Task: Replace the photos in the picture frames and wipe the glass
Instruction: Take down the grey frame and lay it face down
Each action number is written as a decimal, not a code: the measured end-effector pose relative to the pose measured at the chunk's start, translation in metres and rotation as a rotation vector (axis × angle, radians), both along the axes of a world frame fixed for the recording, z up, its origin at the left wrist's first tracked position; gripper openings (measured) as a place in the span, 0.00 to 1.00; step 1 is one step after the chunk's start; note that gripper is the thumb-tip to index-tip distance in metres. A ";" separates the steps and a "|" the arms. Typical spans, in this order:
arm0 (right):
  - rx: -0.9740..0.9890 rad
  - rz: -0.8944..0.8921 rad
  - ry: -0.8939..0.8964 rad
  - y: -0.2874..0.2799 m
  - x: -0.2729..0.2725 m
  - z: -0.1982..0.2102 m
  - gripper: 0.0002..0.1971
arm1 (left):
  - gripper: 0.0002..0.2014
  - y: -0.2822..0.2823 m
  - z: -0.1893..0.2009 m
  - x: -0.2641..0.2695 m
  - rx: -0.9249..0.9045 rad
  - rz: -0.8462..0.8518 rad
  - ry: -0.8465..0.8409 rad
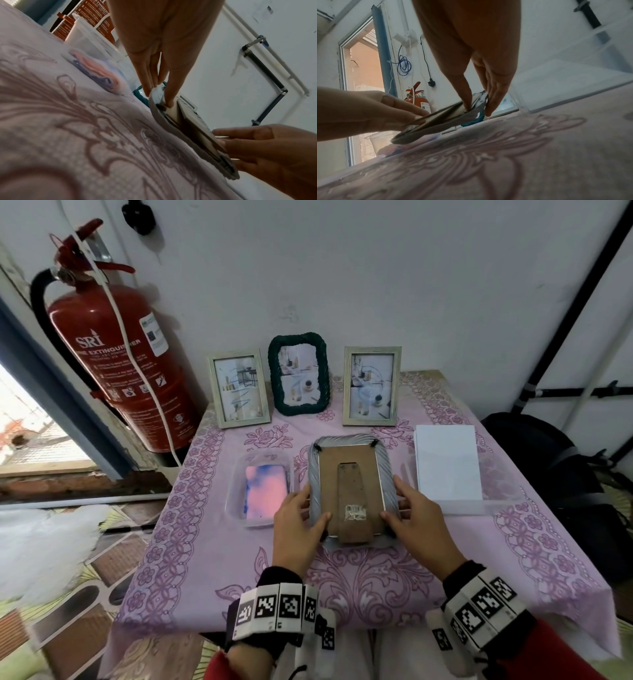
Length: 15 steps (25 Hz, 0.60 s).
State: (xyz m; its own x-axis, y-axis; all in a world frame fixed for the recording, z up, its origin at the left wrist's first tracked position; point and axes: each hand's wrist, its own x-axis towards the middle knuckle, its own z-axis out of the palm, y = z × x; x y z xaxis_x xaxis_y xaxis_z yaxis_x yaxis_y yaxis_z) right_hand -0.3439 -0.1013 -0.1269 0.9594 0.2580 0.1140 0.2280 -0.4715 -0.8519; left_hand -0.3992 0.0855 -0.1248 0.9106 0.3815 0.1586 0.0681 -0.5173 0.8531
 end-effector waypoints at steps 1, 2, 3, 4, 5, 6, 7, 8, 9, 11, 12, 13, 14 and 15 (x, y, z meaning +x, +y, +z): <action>-0.056 0.019 -0.006 -0.001 0.000 0.000 0.34 | 0.31 0.000 -0.002 -0.001 0.006 -0.004 0.028; -0.115 0.044 -0.006 -0.001 0.000 -0.001 0.33 | 0.31 0.001 -0.004 -0.002 0.013 -0.011 0.050; -0.162 0.069 -0.004 -0.001 0.000 -0.001 0.32 | 0.32 0.001 -0.005 -0.002 0.022 -0.021 0.071; -0.184 0.091 -0.004 -0.001 -0.001 -0.002 0.30 | 0.32 0.002 -0.006 -0.003 0.032 -0.035 0.096; -0.187 0.105 -0.004 -0.001 -0.001 -0.003 0.27 | 0.32 0.003 -0.005 -0.004 0.046 -0.056 0.122; -0.188 0.107 -0.006 -0.001 -0.002 -0.003 0.25 | 0.31 0.004 -0.005 -0.004 0.062 -0.081 0.140; -0.197 0.099 -0.008 -0.001 -0.002 -0.003 0.22 | 0.29 0.004 -0.005 -0.004 0.077 -0.106 0.146; -0.210 0.087 -0.007 -0.001 -0.002 -0.004 0.21 | 0.27 0.004 -0.005 -0.005 0.083 -0.123 0.149; -0.220 0.077 -0.007 0.000 -0.003 -0.004 0.20 | 0.26 0.004 -0.005 -0.006 0.078 -0.128 0.158; -0.224 0.083 -0.025 0.000 -0.002 -0.005 0.18 | 0.26 0.005 -0.006 -0.007 0.068 -0.123 0.185; -0.239 0.098 -0.039 0.001 -0.002 -0.006 0.17 | 0.25 0.005 -0.007 -0.007 0.077 -0.121 0.198; -0.270 0.116 -0.055 0.001 -0.002 -0.007 0.17 | 0.24 0.004 -0.007 -0.007 0.095 -0.122 0.211; -0.313 0.132 -0.069 0.001 -0.002 -0.007 0.16 | 0.23 0.003 -0.006 -0.008 0.115 -0.124 0.219; -0.358 0.141 -0.085 0.001 -0.002 -0.007 0.16 | 0.21 0.001 -0.004 -0.008 0.130 -0.127 0.212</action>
